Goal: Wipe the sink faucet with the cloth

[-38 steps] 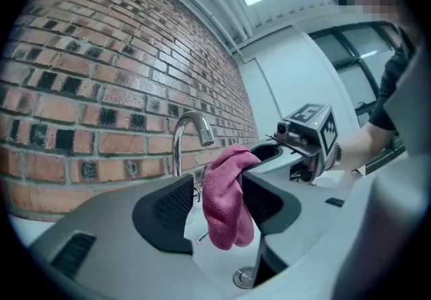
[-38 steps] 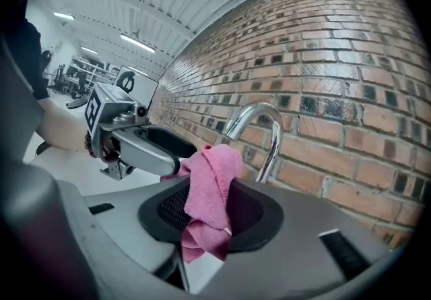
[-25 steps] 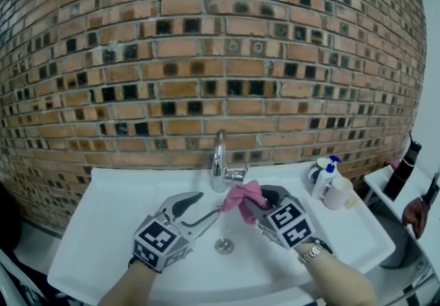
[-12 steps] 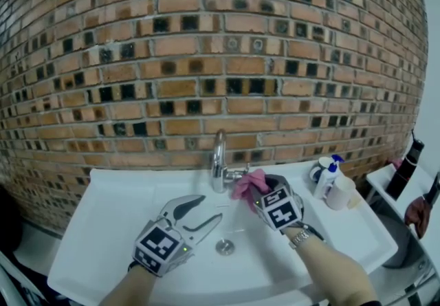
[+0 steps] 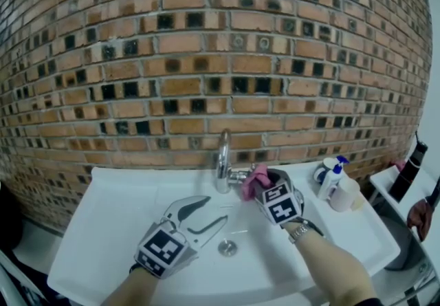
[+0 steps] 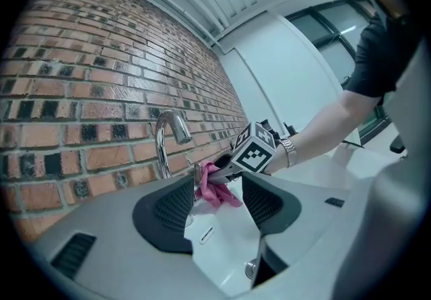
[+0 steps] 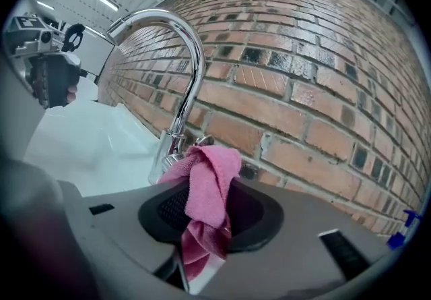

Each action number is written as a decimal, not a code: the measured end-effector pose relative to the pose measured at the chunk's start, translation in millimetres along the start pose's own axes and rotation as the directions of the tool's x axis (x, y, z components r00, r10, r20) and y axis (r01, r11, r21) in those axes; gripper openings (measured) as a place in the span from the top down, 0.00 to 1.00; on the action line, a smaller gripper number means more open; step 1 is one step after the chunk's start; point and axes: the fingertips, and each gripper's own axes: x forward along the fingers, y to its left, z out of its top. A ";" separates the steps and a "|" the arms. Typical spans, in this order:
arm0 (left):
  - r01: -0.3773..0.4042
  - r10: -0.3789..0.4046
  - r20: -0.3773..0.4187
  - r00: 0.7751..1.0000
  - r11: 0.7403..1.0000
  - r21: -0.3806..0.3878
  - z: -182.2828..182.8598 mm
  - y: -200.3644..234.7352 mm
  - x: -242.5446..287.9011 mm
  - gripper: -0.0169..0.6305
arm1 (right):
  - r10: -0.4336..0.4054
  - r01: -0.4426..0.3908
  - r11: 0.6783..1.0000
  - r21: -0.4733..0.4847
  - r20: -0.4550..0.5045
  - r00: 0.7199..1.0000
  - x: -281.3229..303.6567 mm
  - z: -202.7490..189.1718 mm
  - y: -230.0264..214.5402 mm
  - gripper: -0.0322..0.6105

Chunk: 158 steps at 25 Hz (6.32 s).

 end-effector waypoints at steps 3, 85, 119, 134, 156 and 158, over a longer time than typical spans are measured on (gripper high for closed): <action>0.004 -0.004 0.001 1.000 1.000 0.003 -0.4 -0.4 0.7 0.61 | -0.017 0.017 1.000 0.002 0.014 1.000 -1.4 4.3 -6.3 0.76; 0.048 -0.049 -0.007 0.999 0.995 -0.089 -11.1 20.8 -11.6 0.61 | 0.444 -0.449 0.893 -0.031 0.219 0.869 -72.1 58.6 116.5 0.76; 0.569 -0.511 0.260 0.819 0.782 -0.256 42.5 -56.7 -37.7 0.63 | 0.868 -0.953 0.298 0.053 0.400 0.294 -183.3 86.7 144.9 0.75; 0.564 -0.496 0.290 0.818 0.790 -0.240 50.7 -50.7 -43.3 0.81 | 0.860 -0.979 0.134 0.152 0.472 0.192 -191.5 87.8 134.3 0.63; 0.323 -0.317 0.063 0.946 0.922 -0.214 9.5 -31.3 -12.8 0.68 | 0.806 -0.922 0.345 0.175 0.448 0.387 -158.3 86.2 138.7 0.62; 0.327 -0.326 0.040 0.944 0.921 -0.213 4.6 -36.0 -9.1 0.68 | 0.809 -0.924 0.344 0.170 0.446 0.383 -158.7 87.4 142.4 0.62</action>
